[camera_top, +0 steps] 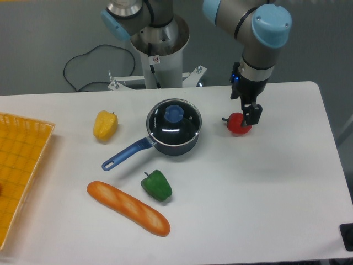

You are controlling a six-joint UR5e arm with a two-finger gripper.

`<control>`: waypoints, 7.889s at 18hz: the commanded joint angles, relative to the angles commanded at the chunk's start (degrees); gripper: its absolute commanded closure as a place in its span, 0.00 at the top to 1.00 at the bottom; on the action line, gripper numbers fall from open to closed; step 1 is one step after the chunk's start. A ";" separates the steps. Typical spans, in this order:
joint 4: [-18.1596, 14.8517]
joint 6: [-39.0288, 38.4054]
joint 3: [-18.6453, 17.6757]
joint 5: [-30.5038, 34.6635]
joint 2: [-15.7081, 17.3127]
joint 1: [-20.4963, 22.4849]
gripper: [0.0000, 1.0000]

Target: Open the lid

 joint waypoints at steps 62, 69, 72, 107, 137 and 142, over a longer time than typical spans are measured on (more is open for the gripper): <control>7.12 -4.32 -14.67 3.51 6.67 -14.77 1.00; 7.82 -3.60 -17.66 4.31 9.40 -15.99 1.00; 12.64 -3.78 -20.56 4.22 9.67 -16.08 1.00; 13.10 -5.18 -18.81 6.68 4.75 -18.55 0.85; 4.49 -6.94 -11.52 7.47 4.92 -18.11 0.59; 1.60 -9.05 -5.11 7.12 3.52 -15.38 0.59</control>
